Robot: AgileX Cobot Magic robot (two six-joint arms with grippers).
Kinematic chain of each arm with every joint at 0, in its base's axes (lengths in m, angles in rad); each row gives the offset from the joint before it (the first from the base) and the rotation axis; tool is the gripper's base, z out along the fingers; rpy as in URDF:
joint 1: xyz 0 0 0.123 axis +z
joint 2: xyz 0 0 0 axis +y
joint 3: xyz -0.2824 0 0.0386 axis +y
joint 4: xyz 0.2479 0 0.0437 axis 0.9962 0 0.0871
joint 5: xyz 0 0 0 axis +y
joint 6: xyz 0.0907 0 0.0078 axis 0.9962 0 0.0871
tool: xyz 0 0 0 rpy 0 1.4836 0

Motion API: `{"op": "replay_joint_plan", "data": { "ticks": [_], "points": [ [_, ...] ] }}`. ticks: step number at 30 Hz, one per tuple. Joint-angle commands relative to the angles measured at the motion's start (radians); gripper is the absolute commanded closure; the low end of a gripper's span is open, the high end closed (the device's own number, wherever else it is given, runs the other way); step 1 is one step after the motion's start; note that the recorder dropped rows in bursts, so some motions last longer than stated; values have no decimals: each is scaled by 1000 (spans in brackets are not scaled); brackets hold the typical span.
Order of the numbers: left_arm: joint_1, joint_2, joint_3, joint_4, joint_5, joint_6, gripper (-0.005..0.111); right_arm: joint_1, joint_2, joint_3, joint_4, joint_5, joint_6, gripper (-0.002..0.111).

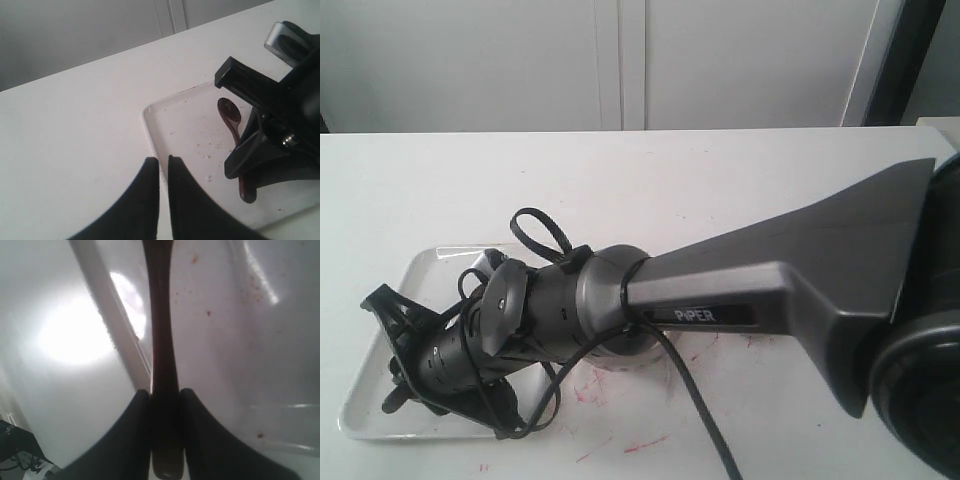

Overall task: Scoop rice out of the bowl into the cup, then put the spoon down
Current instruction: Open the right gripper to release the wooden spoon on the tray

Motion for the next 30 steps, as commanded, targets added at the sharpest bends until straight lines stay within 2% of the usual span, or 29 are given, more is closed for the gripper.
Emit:
{"op": "replay_joint_plan", "data": {
  "ticks": [1,13,25,30],
  "points": [
    [2,1,-3,0,-3,-5,92,0,15,-5,10,-10,1,108],
    [2,1,-3,0,-3,-5,92,0,15,-6,10,-35,-5,108],
    [2,1,-3,0,-3,-5,92,0,15,-6,10,-33,-7,72],
    [2,1,-3,0,-3,-5,92,0,15,-6,10,-36,-5,69]
  ]
}}
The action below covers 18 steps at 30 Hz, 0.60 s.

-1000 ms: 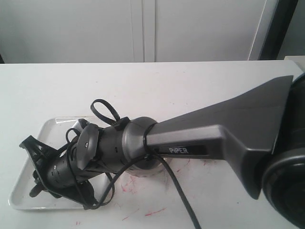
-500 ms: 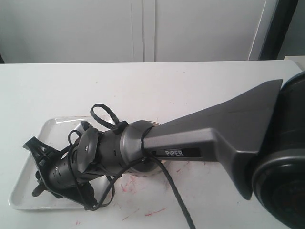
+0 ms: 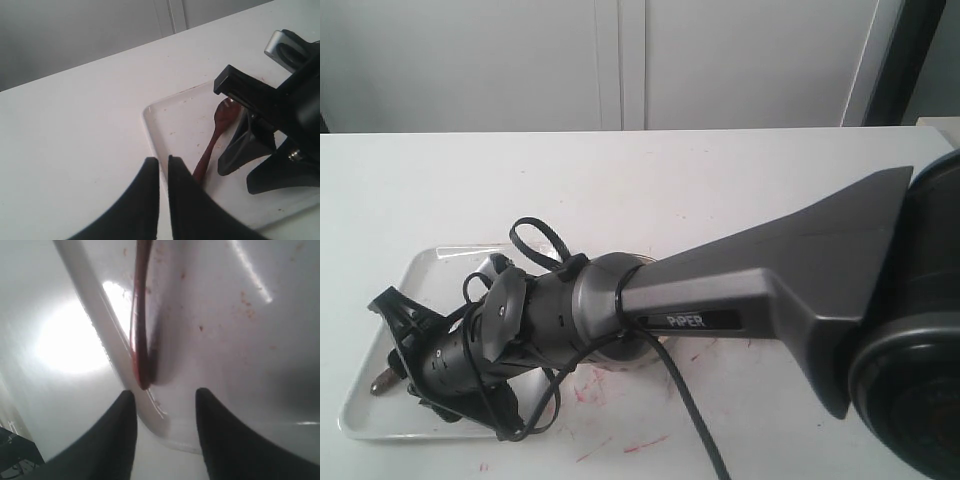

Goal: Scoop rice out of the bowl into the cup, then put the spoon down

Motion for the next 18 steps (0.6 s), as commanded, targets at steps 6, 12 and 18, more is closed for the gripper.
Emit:
{"op": "replay_joint_plan", "data": {
  "ticks": [6,12,18],
  "points": [
    [2,1,-3,0,-3,-5,92,0,-11,-5,-2,3,-13,69],
    [2,1,-3,0,-3,-5,92,0,-62,-33,-5,-20,-128,82],
    [2,1,-3,0,-3,-5,92,0,-142,-48,-27,-81,-253,108]
  ]
}}
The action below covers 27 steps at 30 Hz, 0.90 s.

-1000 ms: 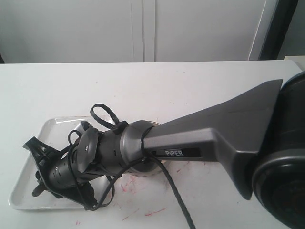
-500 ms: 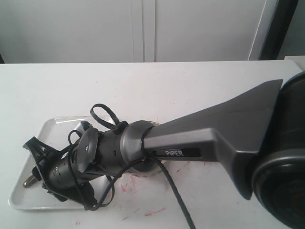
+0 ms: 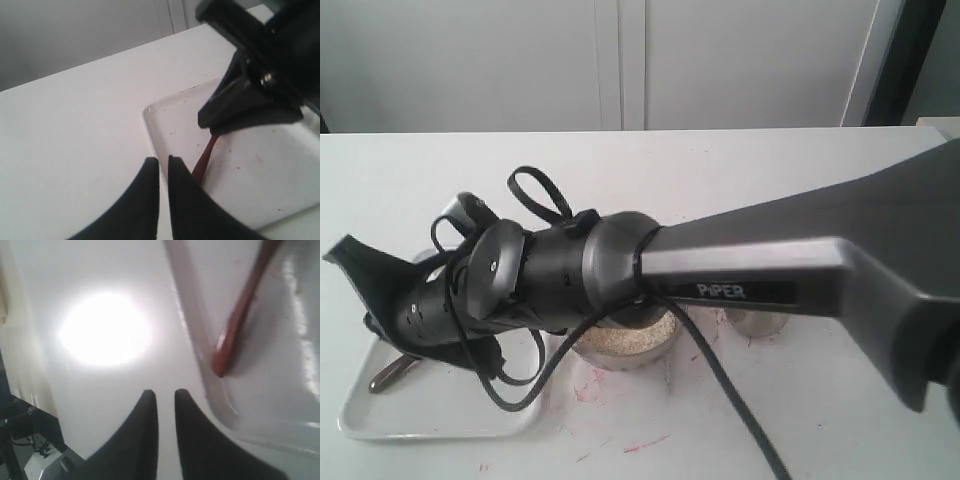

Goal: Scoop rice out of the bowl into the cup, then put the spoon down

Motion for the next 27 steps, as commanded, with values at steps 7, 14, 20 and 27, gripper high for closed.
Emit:
{"op": "replay_joint_plan", "data": {
  "ticks": [7,14,20,27],
  "points": [
    [2,1,-3,0,-3,-5,92,0,-194,-9,-22,-124,-526,108],
    [2,1,-3,0,-3,-5,92,0,-363,-9,-24,-8,-1063,108],
    [2,1,-3,0,-3,-5,92,0,-524,-7,-56,125,-1224,108],
    [2,1,-3,0,-3,-5,92,0,-728,-7,-295,340,-1203,108]
  ]
}}
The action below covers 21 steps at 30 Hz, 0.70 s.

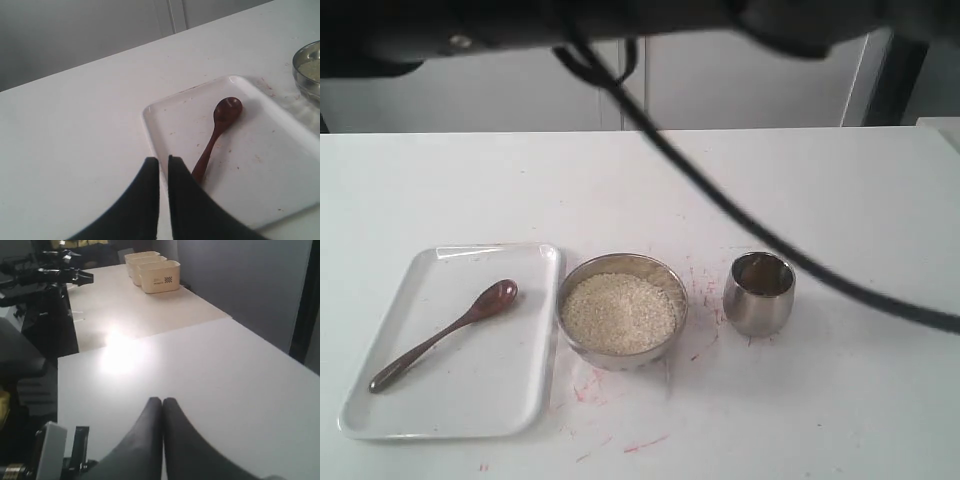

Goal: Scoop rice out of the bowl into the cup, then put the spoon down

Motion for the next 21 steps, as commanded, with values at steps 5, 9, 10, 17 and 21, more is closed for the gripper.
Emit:
{"op": "replay_joint_plan", "data": {
  "ticks": [5,9,10,17,21],
  "points": [
    [2,1,-3,0,-3,-5,92,0,-259,0,-366,298,197,108],
    [2,1,-3,0,-3,-5,92,0,-374,0,-521,421,318,108],
    [2,1,-3,0,-3,-5,92,0,-408,0,-547,459,344,108],
    [2,1,-3,0,-3,-5,92,0,-578,0,-575,621,384,108],
    [2,1,-3,0,-3,-5,92,0,-683,0,-586,685,396,108]
  ]
}}
